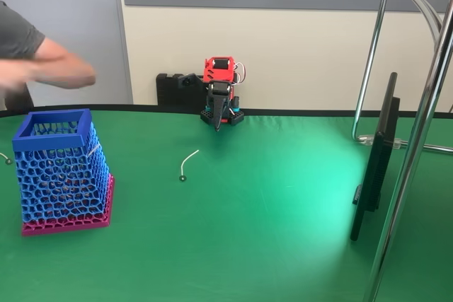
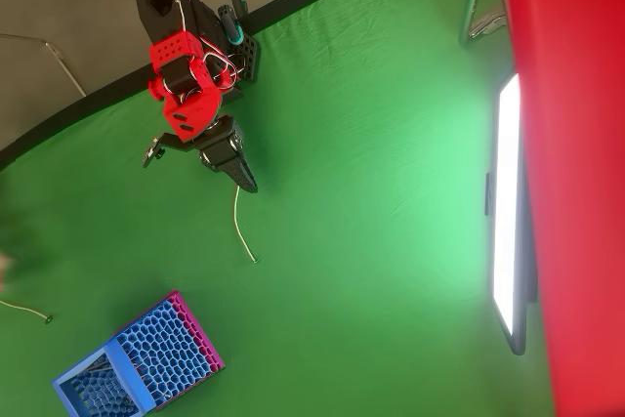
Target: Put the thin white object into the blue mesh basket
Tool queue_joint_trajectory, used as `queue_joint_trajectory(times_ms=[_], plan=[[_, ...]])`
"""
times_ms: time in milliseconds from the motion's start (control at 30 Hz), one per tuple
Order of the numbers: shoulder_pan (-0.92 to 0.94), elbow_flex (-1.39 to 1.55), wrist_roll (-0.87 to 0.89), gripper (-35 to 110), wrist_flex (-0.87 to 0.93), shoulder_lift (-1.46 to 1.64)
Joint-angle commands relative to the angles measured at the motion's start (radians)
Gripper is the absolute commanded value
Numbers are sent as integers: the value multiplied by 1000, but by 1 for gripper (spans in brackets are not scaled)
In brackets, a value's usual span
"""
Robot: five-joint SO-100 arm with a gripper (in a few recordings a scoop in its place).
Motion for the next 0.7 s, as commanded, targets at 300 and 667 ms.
queue_joint_trajectory(times_ms=[300, 667], plan=[[9, 6, 46, 1, 6, 8], [46, -238, 21, 0, 207, 5]])
